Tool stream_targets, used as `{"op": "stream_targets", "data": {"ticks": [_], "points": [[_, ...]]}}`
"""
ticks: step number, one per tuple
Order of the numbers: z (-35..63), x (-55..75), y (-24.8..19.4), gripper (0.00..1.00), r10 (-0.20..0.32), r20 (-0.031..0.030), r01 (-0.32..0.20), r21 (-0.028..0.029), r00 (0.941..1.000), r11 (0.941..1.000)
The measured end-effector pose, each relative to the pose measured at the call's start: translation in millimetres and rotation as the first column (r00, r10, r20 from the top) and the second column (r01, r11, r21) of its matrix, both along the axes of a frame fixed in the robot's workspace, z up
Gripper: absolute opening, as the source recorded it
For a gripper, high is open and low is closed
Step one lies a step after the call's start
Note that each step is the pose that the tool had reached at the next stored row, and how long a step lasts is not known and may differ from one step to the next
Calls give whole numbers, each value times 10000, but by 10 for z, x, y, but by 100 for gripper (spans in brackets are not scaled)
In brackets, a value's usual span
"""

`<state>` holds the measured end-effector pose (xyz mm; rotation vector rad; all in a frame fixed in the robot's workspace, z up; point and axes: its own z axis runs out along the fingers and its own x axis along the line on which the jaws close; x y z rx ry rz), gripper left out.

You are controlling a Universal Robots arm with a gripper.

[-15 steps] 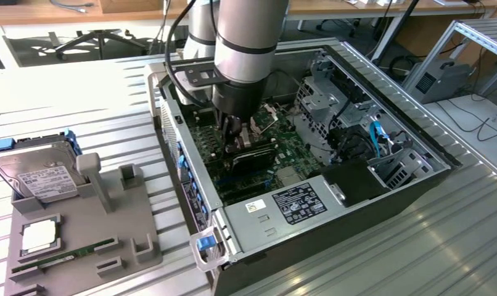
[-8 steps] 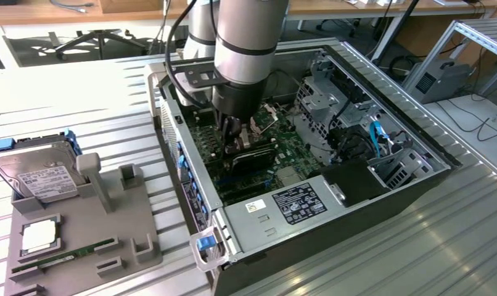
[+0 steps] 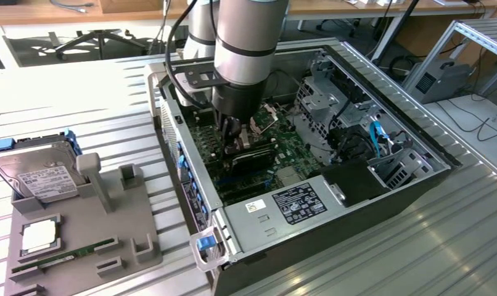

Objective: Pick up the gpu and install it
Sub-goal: 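Press down on the gpu until it lock into place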

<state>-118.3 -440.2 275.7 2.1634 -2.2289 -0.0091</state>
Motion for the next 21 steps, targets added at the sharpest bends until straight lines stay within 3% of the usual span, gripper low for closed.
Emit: {"op": "stream_targets", "data": {"ticks": [19,21], "points": [[-41,12,1,11,0,4,0,-17,10000,10000],[-59,15,1,11,0,-4,0,-59,10000,10000]]}}
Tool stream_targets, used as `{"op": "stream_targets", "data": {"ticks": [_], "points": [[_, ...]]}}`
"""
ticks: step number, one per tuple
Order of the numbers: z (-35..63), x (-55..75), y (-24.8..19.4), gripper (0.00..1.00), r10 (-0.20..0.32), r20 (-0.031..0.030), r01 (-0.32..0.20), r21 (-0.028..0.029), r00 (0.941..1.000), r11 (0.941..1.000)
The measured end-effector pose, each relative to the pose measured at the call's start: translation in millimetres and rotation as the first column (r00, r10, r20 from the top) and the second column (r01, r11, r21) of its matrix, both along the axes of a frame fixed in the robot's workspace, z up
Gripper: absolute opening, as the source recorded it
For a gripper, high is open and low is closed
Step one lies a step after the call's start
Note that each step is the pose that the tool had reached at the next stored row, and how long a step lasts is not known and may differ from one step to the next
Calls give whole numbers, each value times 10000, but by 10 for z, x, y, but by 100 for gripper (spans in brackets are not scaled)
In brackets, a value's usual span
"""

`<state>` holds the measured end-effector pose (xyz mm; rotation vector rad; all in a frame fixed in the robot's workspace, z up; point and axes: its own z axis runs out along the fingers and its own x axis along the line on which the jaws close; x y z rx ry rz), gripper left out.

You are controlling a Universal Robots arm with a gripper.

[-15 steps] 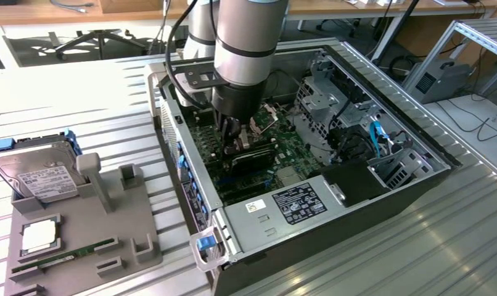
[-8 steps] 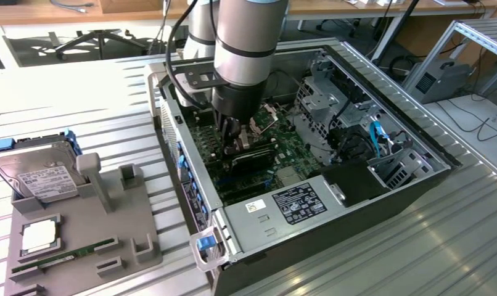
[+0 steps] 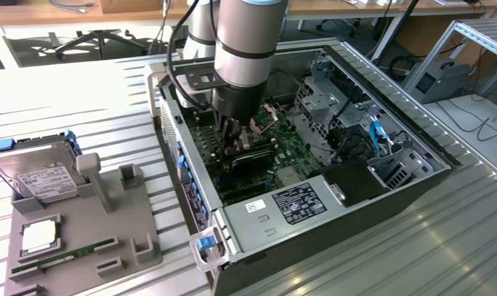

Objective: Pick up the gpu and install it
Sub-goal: 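Press down on the gpu until it lock into place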

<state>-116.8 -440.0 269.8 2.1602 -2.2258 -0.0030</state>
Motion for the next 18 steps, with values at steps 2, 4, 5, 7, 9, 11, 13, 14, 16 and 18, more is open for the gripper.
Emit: {"op": "stream_targets", "data": {"ticks": [2,4,5,7,9,11,13,14,16,18], "points": [[-19,2,2,11,0,1,0,-19,10000,10000],[-20,1,1,11,0,3,0,-18,10000,10000],[-21,1,1,11,0,3,0,-18,10000,10000],[-15,2,3,11,-1,6,1,-13,10000,10000],[21,5,6,11,-2,25,2,16,10000,10000],[118,3,4,11,-6,8,6,-3,10000,10000],[243,2,3,11,-7,8,7,1,10000,10000],[291,2,3,11,-6,6,6,1,10000,10000],[320,-40,2,11,-5,16,5,10,10000,10000],[322,-100,3,11,-7,32,7,7,10000,10000]]}}
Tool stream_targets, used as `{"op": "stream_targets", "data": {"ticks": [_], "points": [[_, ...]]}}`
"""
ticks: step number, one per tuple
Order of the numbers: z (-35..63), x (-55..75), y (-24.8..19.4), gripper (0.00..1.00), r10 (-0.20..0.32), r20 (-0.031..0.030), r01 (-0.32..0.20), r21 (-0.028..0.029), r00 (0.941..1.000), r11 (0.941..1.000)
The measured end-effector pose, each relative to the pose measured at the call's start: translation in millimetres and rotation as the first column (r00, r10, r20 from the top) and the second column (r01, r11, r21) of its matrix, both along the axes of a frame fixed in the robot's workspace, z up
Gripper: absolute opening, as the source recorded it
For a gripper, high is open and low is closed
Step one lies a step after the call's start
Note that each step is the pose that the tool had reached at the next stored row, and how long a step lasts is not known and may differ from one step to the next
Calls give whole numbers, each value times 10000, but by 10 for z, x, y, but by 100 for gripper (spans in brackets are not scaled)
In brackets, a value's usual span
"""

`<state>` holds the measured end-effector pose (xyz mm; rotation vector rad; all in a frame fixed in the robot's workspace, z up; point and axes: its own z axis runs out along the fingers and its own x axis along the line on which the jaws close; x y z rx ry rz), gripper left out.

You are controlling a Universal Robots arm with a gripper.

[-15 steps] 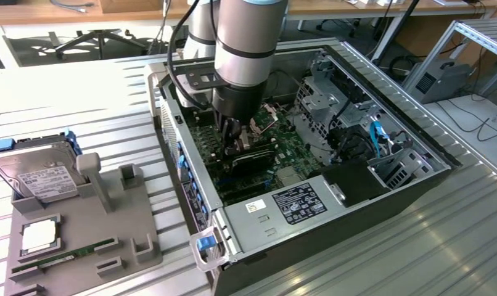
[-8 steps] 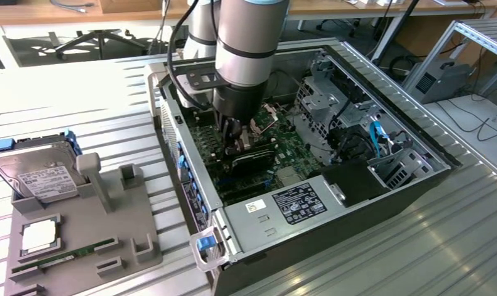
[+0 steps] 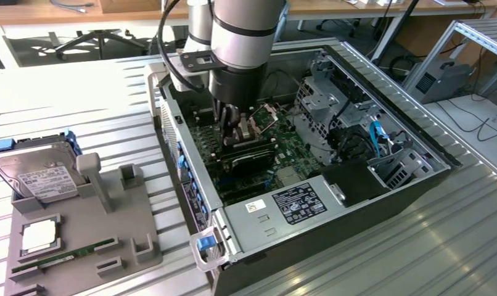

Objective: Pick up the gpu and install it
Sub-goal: 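Press down on the gpu until it lock into place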

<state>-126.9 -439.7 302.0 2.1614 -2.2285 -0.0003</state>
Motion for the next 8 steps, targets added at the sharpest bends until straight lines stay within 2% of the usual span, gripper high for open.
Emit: {"op": "stream_targets", "data": {"ticks": [8], "points": [[0,-246,0,11,0,68,0,0,10000,10000]]}}
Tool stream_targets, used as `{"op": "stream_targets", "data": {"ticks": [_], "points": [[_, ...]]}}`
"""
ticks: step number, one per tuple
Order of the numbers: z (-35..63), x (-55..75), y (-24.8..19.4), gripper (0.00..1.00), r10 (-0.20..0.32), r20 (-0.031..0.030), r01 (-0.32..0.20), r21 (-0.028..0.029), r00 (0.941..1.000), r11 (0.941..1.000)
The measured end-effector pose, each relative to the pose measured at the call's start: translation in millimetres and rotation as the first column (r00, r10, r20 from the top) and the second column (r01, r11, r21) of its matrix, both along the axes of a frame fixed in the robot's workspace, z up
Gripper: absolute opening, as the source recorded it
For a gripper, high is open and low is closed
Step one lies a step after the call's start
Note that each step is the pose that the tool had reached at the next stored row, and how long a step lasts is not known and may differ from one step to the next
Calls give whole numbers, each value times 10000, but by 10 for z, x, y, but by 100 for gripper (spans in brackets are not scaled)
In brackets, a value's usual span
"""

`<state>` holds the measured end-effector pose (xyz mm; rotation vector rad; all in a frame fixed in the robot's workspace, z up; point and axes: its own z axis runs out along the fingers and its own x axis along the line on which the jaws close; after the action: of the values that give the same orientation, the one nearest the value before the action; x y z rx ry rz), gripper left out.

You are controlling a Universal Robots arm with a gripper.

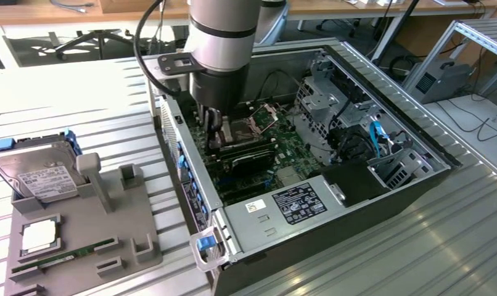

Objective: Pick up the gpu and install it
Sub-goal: 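Press down on the gpu until it lock into place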

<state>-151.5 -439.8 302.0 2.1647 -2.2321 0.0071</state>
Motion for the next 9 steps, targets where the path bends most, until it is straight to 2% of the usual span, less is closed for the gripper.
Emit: {"op": "stream_targets", "data": {"ticks": [4,9], "points": [[0,-95,0,11,0,25,0,1,10000,10000],[0,-140,1,11,0,27,0,0,10000,10000]]}}
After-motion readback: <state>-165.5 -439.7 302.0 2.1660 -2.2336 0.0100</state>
